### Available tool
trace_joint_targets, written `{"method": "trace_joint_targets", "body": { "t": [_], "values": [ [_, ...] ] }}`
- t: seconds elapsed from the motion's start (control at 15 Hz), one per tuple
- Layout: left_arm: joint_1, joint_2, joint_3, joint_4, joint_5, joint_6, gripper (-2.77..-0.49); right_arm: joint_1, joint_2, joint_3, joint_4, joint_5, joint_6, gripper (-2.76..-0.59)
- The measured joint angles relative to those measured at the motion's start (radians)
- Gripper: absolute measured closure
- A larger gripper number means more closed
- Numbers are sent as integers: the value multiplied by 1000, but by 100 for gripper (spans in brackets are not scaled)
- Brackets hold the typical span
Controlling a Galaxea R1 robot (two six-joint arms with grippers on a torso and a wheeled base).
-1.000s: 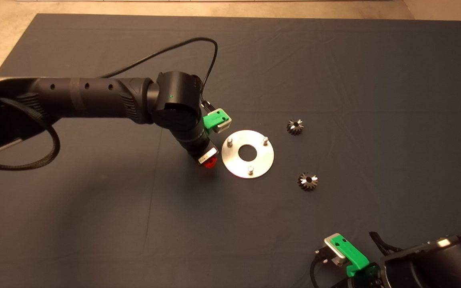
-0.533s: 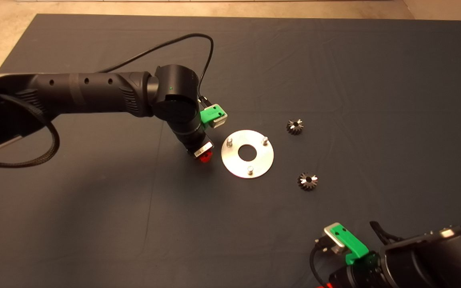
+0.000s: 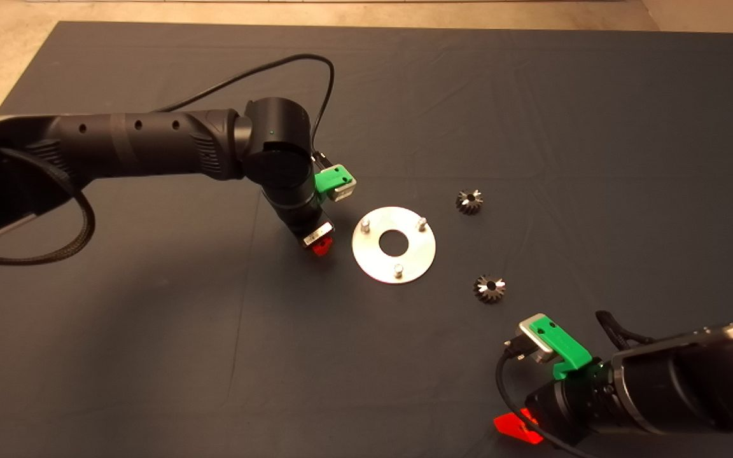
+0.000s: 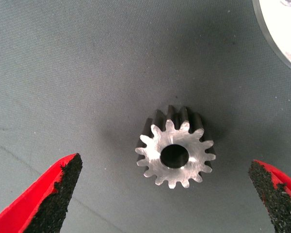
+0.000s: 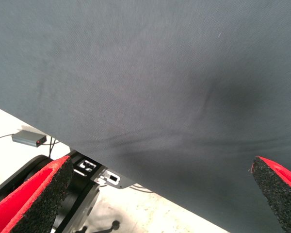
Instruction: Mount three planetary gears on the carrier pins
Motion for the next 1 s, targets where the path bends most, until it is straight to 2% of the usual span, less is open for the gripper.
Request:
{"method": "trace_joint_targets", "body": {
  "t": [0.13,0.53,1.0],
  "values": [
    [0,0,-3,-3,0,2,-248,21,0,1,15,0,0,-275],
    [0,0,-7,-20,0,4,-248,59,-1,13,55,0,0,-275],
    [0,0,-38,-24,0,14,-248,69,-9,18,69,0,0,-275]
  ]
}}
